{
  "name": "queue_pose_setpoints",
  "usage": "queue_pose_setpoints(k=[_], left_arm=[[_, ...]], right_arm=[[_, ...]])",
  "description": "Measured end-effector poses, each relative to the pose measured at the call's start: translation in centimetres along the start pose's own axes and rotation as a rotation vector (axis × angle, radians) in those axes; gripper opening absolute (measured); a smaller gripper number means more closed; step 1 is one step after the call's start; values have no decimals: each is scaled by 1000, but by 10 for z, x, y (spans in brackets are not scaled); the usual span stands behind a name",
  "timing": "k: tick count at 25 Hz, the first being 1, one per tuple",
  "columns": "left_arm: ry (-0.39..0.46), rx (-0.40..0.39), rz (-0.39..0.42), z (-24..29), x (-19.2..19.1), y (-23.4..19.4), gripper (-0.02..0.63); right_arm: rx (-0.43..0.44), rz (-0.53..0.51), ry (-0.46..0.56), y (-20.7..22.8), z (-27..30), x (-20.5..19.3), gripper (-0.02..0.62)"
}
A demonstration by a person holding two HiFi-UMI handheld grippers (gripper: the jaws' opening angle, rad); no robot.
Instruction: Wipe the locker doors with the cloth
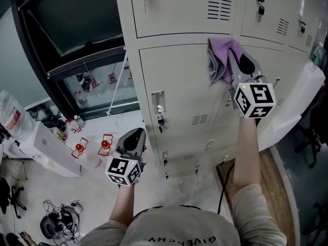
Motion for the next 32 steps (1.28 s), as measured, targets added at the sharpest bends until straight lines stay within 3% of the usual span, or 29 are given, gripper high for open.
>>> queue_pose_setpoints(k=[4,6,10,15,18,21,25,32], left_arm=[[3,4,15,-4,5,0,18],[1,10,18,-7,6,1,18],[3,23,25,-10,9,2,18],[18,20,28,-9,12,7,18],[14,5,31,-8,11,12,18],[9,3,32,-9,9,14,18],[9,18,34,-14,9,13,18],[7,26,39,-15,8,13,18]], right_arm=[[-74,7,5,4,-6,0,52],[-71,30,42,-7,-10,3,51],[65,138,120,-54,-14,3,51],[273,243,119,-129,-8,-8,51],[366,235,89,-174,1,-17,51],[418,145,51,-206,9,-25,51],[401,39,31,-205,8,-29,52],[274,0,-2,-149,-13,-48,54]])
Point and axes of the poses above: the fingertips, and each gripper's own axes: z forward along the fingers, y to its right, x out of its top, the point moved 10 cm from there along -z, backward along the fingers, and after that the axes turned 6 degrees about y, right-handed, at the moved point
